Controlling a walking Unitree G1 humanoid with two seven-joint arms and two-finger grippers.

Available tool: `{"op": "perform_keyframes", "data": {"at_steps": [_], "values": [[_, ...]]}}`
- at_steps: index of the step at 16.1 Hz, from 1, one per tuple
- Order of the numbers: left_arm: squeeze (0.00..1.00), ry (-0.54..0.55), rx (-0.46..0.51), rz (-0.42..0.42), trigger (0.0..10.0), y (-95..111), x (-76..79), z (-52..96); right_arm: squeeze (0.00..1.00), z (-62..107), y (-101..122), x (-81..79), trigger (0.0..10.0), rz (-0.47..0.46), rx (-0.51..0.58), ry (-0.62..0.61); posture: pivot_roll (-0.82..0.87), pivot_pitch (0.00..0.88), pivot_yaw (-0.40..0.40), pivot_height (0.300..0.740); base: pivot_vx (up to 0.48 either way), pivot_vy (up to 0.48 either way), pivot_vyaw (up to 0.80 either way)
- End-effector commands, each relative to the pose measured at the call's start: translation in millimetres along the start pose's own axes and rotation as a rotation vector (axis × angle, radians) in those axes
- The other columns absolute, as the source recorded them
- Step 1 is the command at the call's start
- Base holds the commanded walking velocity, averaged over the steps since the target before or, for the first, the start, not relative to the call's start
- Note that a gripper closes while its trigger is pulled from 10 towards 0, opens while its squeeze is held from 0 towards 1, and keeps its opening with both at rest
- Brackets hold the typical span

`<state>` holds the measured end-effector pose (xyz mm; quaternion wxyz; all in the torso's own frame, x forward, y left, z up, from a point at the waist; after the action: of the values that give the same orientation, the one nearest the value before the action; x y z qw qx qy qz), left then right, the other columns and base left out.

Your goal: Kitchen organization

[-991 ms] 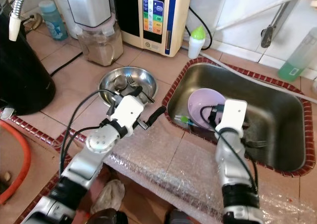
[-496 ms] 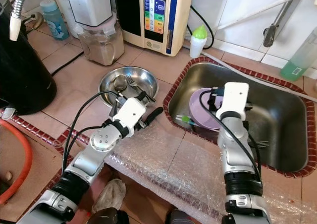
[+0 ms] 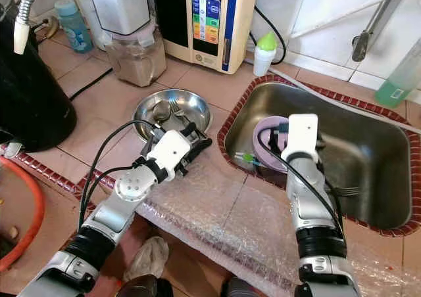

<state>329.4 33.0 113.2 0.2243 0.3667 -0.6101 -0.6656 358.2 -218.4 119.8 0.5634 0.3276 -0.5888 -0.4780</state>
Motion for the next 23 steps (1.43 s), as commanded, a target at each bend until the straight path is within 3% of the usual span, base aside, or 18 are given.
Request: {"op": "perform_keyframes", "data": {"at_steps": [1,4,10,19,21,23], "values": [[0.00,0.007,0.022,-0.009,0.0,3,-1.4,2.3,0.00,-0.5,10,1.2,10.0,-0.002,0.038,-0.013,-0.01,0.069,0.021,0.740,0.000,0.000,0.00],[0.00,0.011,0.039,-0.014,0.0,7,-3.0,4.7,0.00,-0.8,12,-0.5,10.0,-0.002,0.047,-0.013,-0.01,0.065,0.022,0.740,0.000,0.000,0.00],[0.00,0.023,0.095,-0.016,0.0,18,-11.6,29.4,0.00,-1.9,15,-12.9,10.0,-0.024,0.069,0.007,0.01,0.048,0.011,0.740,0.000,0.000,0.00],[0.00,0.147,0.123,-0.037,0.0,28,-27.7,52.0,0.00,-1.4,12,-24.2,10.0,-0.032,0.068,0.048,0.02,0.047,0.003,0.740,0.000,0.000,0.00],[0.00,0.194,0.118,-0.056,0.0,28,-38.6,60.8,0.00,-1.8,12,-23.6,10.0,-0.032,0.069,0.048,0.02,0.045,0.004,0.740,0.000,0.000,0.00],[0.00,0.235,0.191,-0.053,0.0,44,-47.8,62.8,0.00,-1.9,12,-25.1,10.0,-0.033,0.074,0.051,0.02,0.042,0.004,0.740,0.000,0.000,0.00]]}}
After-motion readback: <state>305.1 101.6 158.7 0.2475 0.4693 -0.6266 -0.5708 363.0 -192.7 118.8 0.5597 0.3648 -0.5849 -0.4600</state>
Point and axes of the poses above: a point about 5 cm out from each wrist's last joint towards the gripper, its own z axis pointing back from the gripper into the wrist, its own y axis along the axis of the wrist's last joint, x = y × z, the point moved 3 cm from there along -z, pointing out of the wrist towards the gripper, and after that the axes turned 10 degrees about z, right-handed, at the moved point
